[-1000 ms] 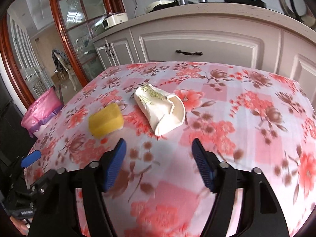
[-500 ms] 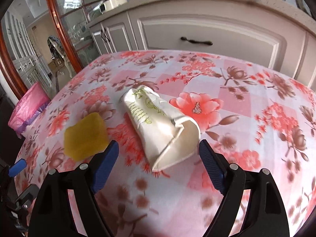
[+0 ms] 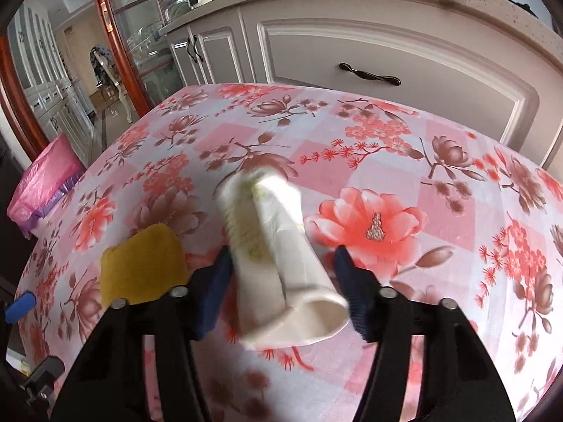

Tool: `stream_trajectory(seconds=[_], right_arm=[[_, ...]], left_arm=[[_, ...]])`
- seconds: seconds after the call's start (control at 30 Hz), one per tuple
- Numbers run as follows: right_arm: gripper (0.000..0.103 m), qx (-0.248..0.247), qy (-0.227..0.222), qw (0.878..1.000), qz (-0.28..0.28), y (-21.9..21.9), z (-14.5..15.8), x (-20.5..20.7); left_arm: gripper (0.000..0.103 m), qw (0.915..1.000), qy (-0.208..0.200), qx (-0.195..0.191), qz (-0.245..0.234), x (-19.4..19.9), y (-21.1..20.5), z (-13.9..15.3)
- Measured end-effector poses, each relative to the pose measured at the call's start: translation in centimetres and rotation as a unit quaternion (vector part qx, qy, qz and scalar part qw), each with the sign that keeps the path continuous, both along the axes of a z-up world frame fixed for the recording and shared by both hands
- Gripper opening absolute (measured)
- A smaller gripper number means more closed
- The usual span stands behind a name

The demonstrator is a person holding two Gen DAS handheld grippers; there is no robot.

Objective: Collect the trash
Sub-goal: 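Grasp the cream paper sleeve with the right gripper, then grasp the yellow sponge with the left gripper while the right holds the sleeve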

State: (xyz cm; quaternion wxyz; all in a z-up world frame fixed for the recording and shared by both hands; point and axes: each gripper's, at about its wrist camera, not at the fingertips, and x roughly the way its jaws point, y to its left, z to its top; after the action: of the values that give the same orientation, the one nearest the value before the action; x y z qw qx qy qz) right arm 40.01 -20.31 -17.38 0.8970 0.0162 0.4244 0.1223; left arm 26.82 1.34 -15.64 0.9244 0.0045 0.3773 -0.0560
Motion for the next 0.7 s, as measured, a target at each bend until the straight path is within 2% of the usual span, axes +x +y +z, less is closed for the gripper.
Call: stream_trajectory(seconds=[0.03,0.33,0.5,0.7], right_arm=[[0.044,0.002,-0.004,1.000,0.002,-0.1,0.2,-0.4],[0.043,0.034,-0.044,0.998,-0.021,-3.0,2.4,-6.3],[0.043,0.059,-0.050,0.996,-0.047,-5.4,2.7,-9.7],[0.043,0.078,-0.047,0.994,-0.063,-6.9,2.4,-11.7]], left_arm=[[0.098,1.0000,-0.001,0.000,0.000,-0.1,-0.1,0.1],[0.098,0.9997,-0.005,0.016,-0.018,0.6,-2.5,1.1],[0.098,0.9989,0.008,0.027,-0.037,2.8,-4.9,0.5],[0.098,0.9981,0.004,0.030,-0.054,6.5,-7.4,0.4]])
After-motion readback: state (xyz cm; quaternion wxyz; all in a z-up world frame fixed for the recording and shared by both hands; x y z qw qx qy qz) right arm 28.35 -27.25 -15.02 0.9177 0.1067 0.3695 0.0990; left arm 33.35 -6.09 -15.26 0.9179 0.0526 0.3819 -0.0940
